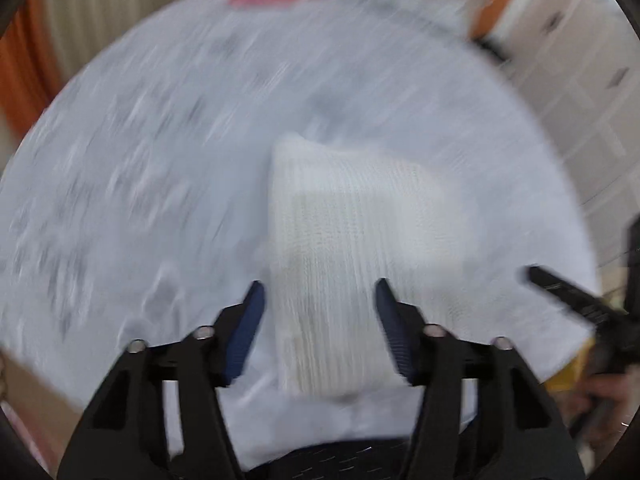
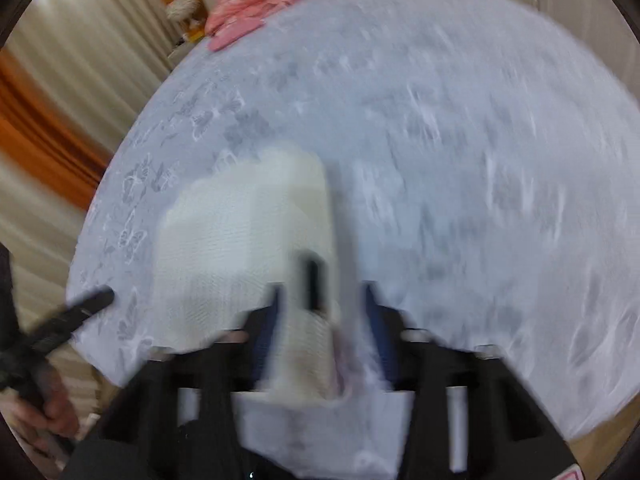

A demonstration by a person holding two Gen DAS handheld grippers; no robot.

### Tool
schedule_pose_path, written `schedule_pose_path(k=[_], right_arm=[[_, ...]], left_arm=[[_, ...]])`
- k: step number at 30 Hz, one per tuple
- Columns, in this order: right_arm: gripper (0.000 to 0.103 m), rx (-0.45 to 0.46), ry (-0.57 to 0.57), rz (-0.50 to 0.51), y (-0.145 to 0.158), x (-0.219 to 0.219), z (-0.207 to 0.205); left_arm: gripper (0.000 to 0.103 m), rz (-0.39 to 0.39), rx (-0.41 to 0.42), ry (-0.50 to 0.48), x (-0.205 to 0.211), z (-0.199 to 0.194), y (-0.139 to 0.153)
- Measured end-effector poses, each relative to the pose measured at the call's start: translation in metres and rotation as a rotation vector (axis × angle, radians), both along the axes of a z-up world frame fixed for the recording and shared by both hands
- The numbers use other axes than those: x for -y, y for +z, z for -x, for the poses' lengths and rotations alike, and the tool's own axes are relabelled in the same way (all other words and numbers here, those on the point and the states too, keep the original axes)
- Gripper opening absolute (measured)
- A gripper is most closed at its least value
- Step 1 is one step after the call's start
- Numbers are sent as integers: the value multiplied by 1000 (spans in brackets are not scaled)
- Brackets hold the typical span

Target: Fold small clothes

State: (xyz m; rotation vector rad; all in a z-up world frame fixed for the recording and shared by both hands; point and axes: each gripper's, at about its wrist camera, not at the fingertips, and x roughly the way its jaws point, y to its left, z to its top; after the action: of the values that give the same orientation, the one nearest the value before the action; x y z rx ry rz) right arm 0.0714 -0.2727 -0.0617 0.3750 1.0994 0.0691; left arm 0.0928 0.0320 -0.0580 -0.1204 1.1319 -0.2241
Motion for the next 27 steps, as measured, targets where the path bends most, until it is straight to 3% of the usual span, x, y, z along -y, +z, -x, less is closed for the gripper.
schedule_pose_path(k=[4,7,10,13,15,20,22,24,27], right_arm=[[28,127,48,-54,36,-14,19],[27,146,154,-25,47,-52,6],[27,72,221,51,24,-77,-10],[23,-140,212,178,-48,-76,-29],[23,-135,173,115,-47,-67,-22],[23,-56,132,12,-11,-65,3],[23,-89,152,41,-22,-70,2],[23,-145,192,132,-50,-78,-5],[23,-122,190,136,-44,-79,-1]], left_arm=[[55,55,45,28,-11,27,9],[62,42,76,27,0,33,19],[64,-22,30,5,20,28,5],[64,-71,-22,-3,30,17,-18],[64,-103,-42,-7,33,16,-27],[64,-111,-55,-14,32,17,-36],[64,-113,-68,-9,34,19,-39],[64,-121,-72,-3,36,22,-40],[64,-136,-58,-4,38,30,-33]])
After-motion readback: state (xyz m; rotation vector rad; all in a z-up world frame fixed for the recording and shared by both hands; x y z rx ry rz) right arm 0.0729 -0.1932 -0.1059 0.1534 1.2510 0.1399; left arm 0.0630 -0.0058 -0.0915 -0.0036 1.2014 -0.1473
